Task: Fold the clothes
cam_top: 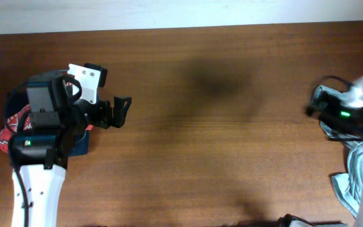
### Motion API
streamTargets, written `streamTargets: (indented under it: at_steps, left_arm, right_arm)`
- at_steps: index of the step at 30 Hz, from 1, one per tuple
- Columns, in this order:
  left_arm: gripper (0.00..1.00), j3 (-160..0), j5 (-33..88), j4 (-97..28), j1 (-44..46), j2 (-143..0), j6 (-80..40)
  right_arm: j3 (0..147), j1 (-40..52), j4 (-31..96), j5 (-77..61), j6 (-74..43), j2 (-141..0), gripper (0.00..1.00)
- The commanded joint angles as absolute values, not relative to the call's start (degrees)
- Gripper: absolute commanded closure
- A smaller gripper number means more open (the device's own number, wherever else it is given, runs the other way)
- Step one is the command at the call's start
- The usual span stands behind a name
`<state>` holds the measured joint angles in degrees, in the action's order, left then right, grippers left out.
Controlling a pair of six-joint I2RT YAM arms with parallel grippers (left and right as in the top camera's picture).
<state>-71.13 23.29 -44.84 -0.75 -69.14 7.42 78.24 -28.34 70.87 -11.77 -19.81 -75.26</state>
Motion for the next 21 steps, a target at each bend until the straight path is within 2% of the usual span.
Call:
streamTargets:
  at_steps: [1, 8, 13, 21]
  left_arm:
    - [0.01, -72.16, 24.67, -45.21, -0.51, -71.42, 6.87]
    - [0.01, -72.16, 24.69, -45.12, -0.51, -74.59, 6.66]
    - [0.01, -72.16, 24.69, -45.17, -0.51, -74.74, 6.66]
    - [0.01, -72.16, 24.73, -45.91, -0.51, -74.74, 6.66]
  right_arm:
    - [77.87, -40.93, 73.69, -8.36, -25.45, -77.95, 0.01]
    - [68.73, -57.41, 69.12, -5.15, -29.65, -84.49, 0.01]
    - [64.38, -62.02, 67.94, 0.73, -31.24, -88.09, 0.05]
    - [63.94, -68.1, 64.2, 5.08, -34.26, -91.7, 0.04]
